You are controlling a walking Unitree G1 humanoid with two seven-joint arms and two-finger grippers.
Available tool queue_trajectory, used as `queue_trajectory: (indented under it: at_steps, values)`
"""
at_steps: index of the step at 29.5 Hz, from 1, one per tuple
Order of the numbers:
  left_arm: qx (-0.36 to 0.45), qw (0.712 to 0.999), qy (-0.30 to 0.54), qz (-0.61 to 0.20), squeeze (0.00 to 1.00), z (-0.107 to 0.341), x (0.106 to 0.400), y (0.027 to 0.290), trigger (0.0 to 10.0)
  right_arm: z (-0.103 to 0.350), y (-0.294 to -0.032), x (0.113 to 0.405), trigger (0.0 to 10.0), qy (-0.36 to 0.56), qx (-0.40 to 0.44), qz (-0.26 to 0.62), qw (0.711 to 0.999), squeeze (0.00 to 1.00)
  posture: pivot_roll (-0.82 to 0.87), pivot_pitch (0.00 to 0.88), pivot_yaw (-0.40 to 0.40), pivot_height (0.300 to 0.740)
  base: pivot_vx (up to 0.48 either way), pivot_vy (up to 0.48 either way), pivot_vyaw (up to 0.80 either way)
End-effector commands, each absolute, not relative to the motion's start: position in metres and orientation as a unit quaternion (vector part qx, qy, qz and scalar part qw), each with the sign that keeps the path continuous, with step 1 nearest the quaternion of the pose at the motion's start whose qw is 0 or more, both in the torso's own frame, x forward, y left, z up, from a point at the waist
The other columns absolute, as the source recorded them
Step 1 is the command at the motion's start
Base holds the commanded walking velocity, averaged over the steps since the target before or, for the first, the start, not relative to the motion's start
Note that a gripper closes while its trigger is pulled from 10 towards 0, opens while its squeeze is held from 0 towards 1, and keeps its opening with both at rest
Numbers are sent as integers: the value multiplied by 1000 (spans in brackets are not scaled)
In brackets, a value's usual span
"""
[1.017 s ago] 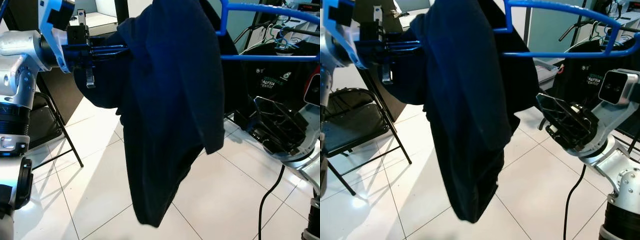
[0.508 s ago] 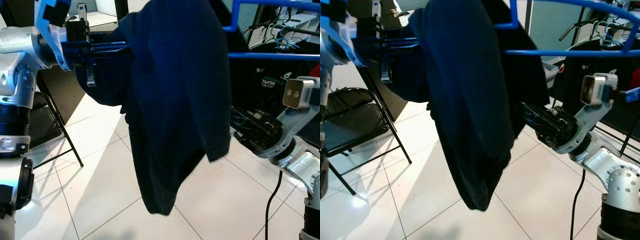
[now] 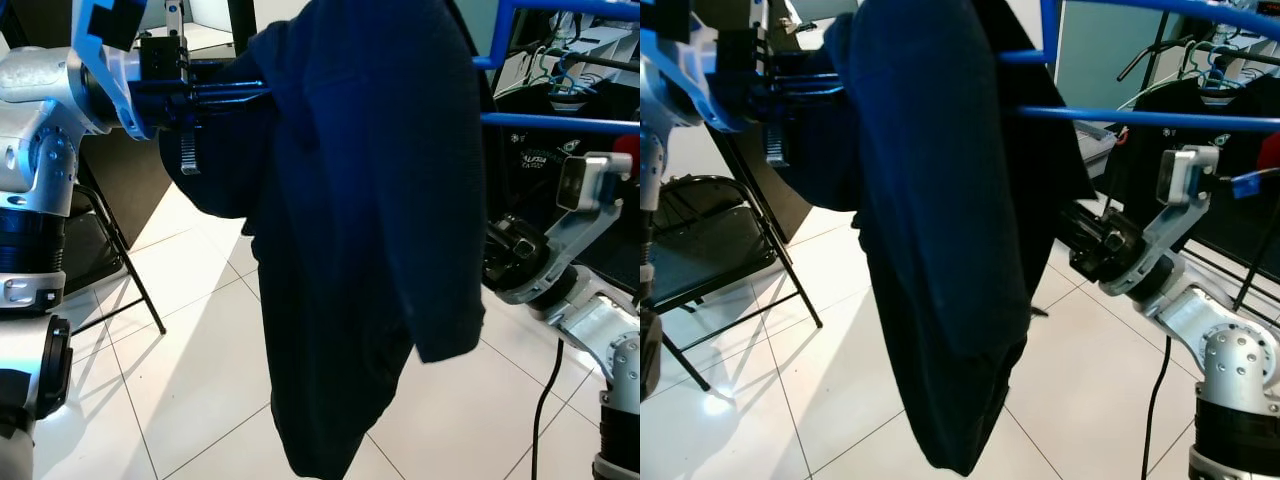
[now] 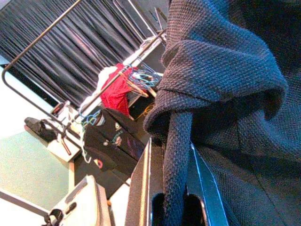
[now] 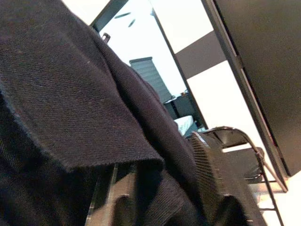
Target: Hang hanger
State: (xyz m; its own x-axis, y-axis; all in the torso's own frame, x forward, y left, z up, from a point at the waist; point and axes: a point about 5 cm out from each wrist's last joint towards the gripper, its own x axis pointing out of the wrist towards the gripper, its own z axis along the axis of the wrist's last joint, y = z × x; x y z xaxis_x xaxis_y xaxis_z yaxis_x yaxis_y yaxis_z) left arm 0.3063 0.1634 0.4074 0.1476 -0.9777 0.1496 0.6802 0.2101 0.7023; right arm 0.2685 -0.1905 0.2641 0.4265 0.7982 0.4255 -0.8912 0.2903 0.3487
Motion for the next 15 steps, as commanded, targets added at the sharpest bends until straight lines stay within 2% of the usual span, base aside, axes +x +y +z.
queue_trajectory:
  at_steps: [1,8,10,12,13,15]
  values:
    - [232,717,-317,-576,0,408,304,162,10000,260,-181,263,0,-69,266,553,786,0,-22,24,35,740,0,0,0]
    - [224,725,-314,-571,0,402,308,154,10000,251,-165,254,0,-38,257,590,764,0,-25,23,36,740,0,0,0]
    - [225,732,-311,-564,0,399,311,152,10000,251,-164,261,0,-47,258,570,779,0,-25,23,36,740,0,0,0]
    - [231,737,-302,-559,0,396,314,155,10000,253,-172,276,0,-65,262,516,813,0,-25,23,36,740,0,0,0]
    - [231,737,-302,-559,0,396,314,155,10000,253,-172,276,0,-65,262,516,813,0,-25,23,36,740,0,0,0]
    - [249,741,-286,-554,0,389,317,159,10000,253,-181,292,0,-79,271,456,844,0,-26,17,37,740,0,0,0]
